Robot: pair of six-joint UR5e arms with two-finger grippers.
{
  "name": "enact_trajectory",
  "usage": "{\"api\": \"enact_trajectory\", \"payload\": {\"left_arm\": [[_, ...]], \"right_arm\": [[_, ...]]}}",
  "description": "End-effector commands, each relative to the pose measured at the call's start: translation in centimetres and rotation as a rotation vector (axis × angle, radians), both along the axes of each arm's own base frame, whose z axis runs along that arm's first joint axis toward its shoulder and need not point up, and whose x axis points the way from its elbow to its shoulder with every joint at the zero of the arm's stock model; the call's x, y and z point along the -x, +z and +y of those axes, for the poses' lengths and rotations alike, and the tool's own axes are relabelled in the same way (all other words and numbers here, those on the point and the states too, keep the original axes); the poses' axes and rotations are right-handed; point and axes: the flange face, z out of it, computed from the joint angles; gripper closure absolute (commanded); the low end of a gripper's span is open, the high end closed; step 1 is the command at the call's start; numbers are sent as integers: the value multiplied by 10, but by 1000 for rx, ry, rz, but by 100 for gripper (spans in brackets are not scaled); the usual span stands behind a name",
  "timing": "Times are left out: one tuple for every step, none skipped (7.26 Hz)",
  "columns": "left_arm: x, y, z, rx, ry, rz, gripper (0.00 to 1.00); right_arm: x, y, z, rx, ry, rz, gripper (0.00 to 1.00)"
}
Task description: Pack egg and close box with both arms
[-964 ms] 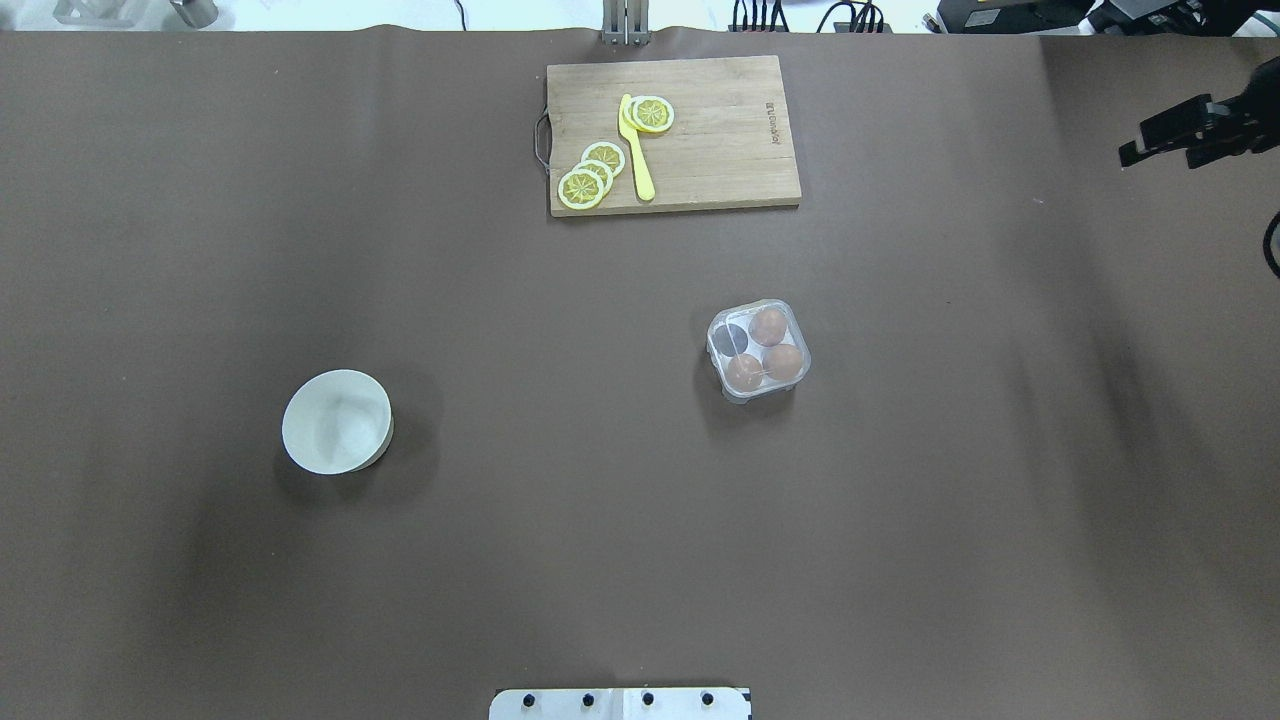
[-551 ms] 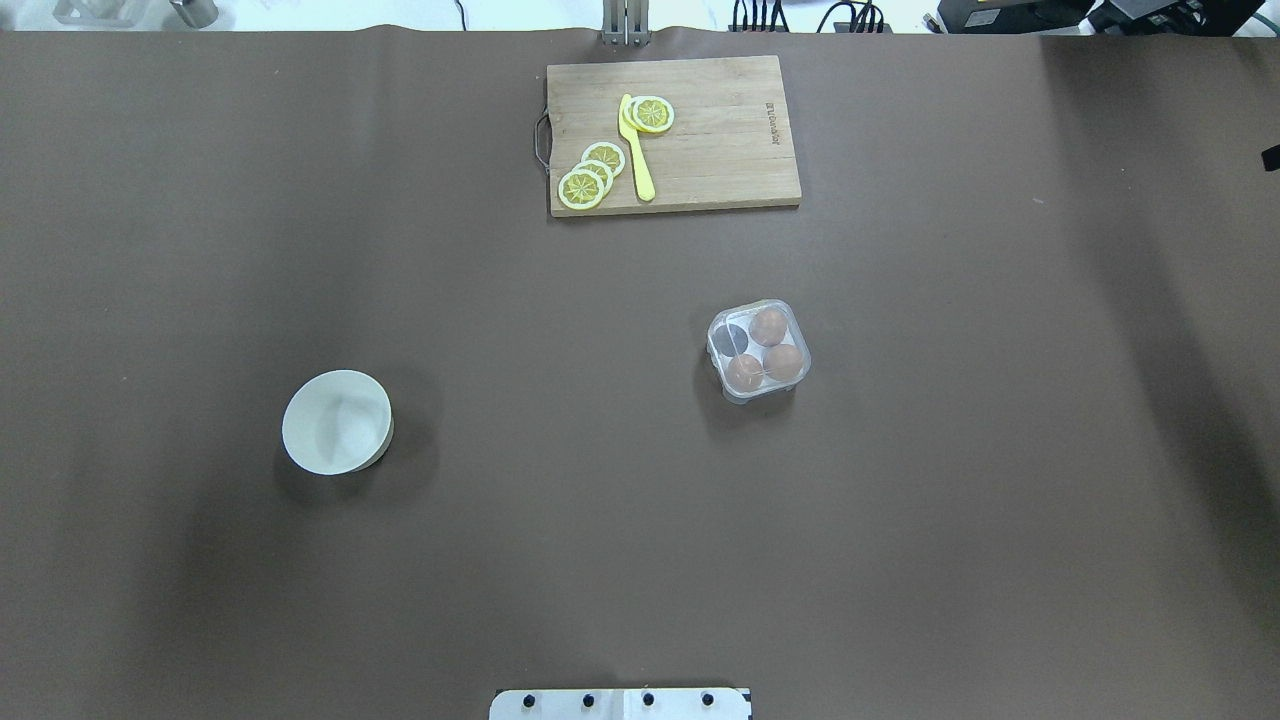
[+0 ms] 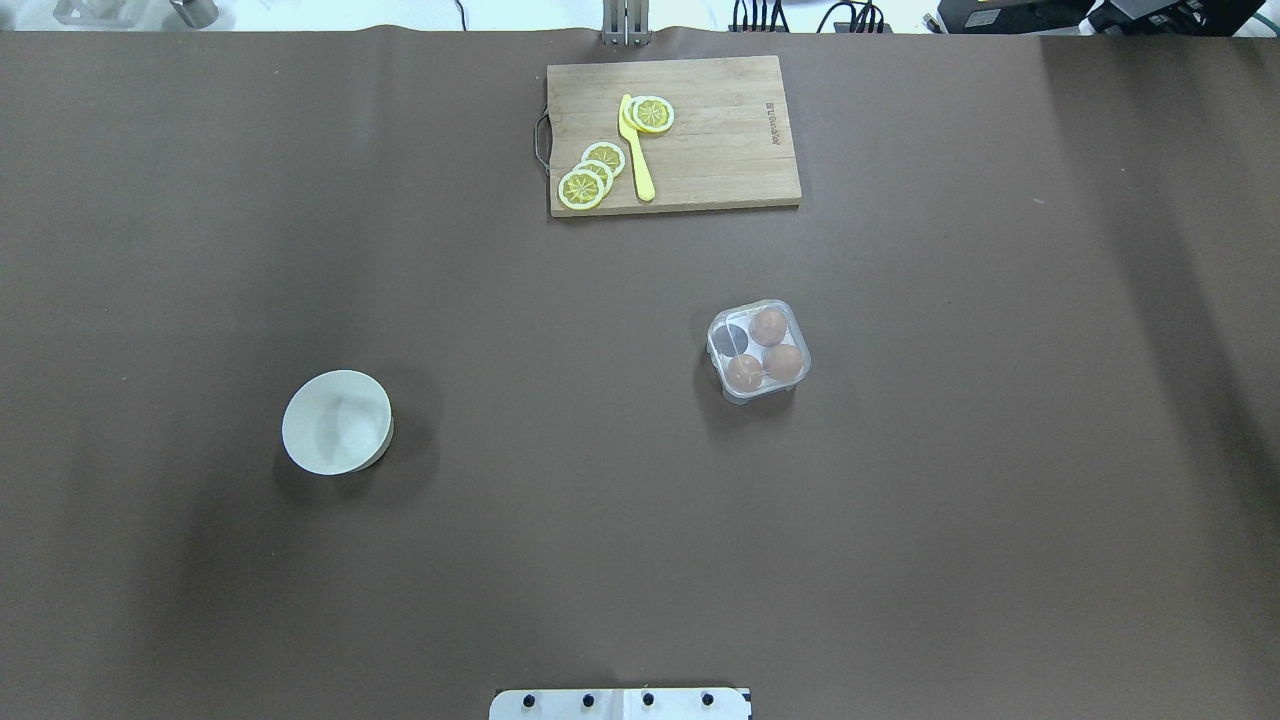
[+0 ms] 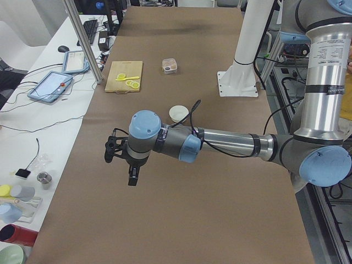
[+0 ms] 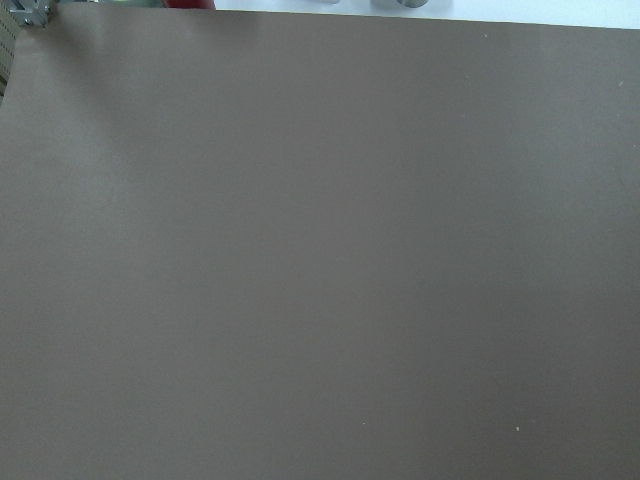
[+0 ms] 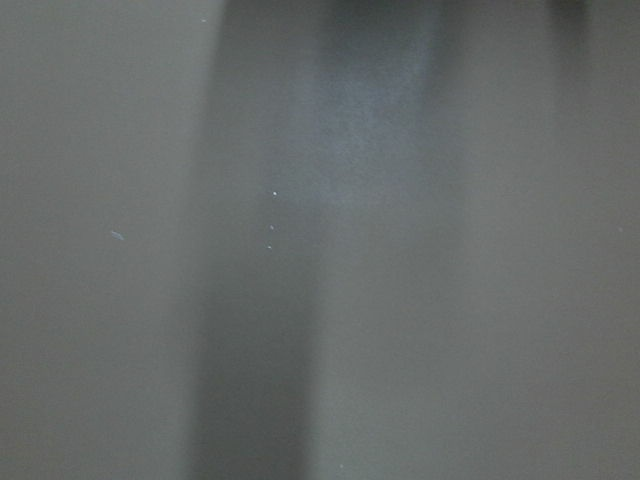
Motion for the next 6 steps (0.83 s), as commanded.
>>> {"api": "enact_trajectory", "payload": {"left_arm": [[0, -1, 3, -8, -2, -2, 3], [0, -2, 4, -10, -3, -2, 3], [0, -3, 4, -13, -1, -2, 3], [0, -3, 4, -13, -1, -2, 3], [0, -2, 4, -10, -1, -2, 3], [0, -1, 4, -7, -1, -2, 3]], "right_arm": [[-5, -4, -2, 0, 2, 47, 0], [5, -5, -5, -15, -22, 65, 0], [5, -11, -12, -16, -17, 66, 0], [4, -20, -14, -26, -15, 52, 0], [4, -18, -14, -17, -14, 55, 0], [6, -16, -13, -12, -19, 52, 0]]}}
